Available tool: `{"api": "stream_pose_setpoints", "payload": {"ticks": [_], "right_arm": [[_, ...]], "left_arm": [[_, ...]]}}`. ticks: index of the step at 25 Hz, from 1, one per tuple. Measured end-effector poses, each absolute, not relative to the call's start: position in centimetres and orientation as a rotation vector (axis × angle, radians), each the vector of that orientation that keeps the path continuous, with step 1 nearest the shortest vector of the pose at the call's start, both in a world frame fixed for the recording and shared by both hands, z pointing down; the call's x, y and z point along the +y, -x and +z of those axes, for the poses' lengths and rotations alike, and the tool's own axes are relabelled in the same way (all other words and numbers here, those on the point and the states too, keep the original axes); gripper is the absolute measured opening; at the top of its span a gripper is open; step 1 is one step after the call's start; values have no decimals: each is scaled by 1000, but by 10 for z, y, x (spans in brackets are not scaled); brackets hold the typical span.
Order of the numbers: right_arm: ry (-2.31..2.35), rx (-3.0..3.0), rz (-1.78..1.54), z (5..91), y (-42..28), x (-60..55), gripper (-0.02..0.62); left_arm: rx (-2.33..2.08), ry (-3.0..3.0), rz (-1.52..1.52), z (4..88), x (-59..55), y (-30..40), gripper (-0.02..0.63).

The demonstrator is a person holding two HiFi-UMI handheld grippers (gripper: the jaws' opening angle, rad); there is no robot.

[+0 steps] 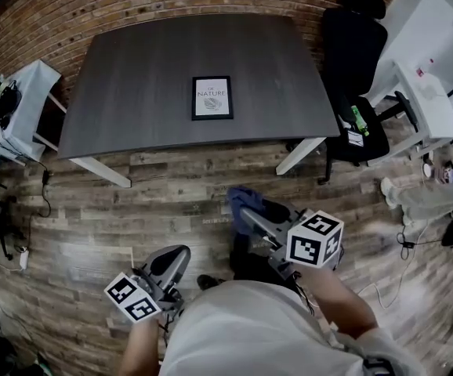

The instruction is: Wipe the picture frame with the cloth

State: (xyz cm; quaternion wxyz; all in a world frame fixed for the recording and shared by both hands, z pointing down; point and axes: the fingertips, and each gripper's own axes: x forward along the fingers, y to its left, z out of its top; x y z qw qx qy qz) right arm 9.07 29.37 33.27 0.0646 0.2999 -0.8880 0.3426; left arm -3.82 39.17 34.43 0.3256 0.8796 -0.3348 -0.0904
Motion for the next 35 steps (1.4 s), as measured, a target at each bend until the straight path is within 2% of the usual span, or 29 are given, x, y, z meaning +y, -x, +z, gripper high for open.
{"api": "stream_pose_setpoints", "payload": {"ticks": [6,17,26,35], "right_arm": [[-925,-2640,1073,345,-130,237,143],[-892,-2572,1193,382,-160,163,144],[-988,-2440,1217,419,-138,106,144],[-1153,-2290,1190,434,-101,34,144]], "left_arm": [[-923,-2320,-173,344,326,5,9],[-960,-2269,-92,362,258,-26,9],[-915,-2318,-3,386,173,9,9],[-690,-2316,90,414,75,43,8]]}}
